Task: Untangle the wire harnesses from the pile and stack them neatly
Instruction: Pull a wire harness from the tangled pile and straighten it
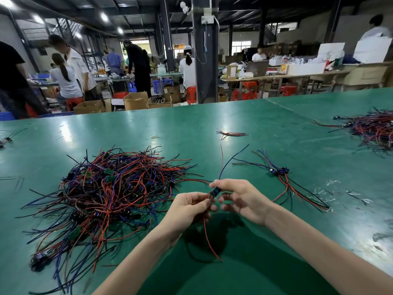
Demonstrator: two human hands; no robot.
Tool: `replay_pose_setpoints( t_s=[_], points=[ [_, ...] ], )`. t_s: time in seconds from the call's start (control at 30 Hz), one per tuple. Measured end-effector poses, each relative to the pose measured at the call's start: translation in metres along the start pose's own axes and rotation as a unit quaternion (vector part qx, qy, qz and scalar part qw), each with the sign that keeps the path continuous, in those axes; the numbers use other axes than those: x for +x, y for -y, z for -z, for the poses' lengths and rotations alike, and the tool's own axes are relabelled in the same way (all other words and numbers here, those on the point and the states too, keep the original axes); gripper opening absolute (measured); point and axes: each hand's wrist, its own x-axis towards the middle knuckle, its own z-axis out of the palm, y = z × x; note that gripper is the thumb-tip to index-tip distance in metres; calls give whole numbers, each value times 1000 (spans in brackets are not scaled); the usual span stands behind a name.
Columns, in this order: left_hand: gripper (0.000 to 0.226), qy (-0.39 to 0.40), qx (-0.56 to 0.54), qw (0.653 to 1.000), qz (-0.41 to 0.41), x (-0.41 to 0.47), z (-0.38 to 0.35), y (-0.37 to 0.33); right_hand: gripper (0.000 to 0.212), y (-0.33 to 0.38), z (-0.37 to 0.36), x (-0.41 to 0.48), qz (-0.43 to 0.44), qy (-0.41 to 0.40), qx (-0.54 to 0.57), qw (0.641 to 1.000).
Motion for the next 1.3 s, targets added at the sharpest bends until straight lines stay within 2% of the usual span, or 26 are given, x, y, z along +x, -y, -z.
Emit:
replay_pose_setpoints(
  t_s=[0.07,0.13,0.23,0.4,0.53,0.63,0.8,1.0,1.3],
  points=[
    [19,5,-15,1000,-9,-1,-1,-1,11,-5,-5,0,1,27,-26,999],
    [22,7,-7,1000,-14,-1,-2,-1,11,-8,-7,1,24,16,-34,999],
    [24,13,40,999,-25,-2,-2,-3,24,-6,-5,0,49,-3,-47,998],
    [28,34,94,994,-35,-4,-2,-4,9,-4,-3,1,43,-1,-97,994],
    [20,55,45,997,-9,-3,0,-5,11,0,-3,0,51,-8,-78,996],
    [7,26,33,999,-6,-1,1,-3,12,3,-5,-1,57,-16,-91,994],
    [2,1,59,998,-37,0,0,1,11,3,-9,-4,65,-19,-102,993],
    [12,-47,172,979,-101,4,6,6,13,3,-9,-5,69,5,-122,990],
    [12,-52,125,987,-89,3,2,4,14,0,-10,-5,97,39,-75,992]
  ],
)
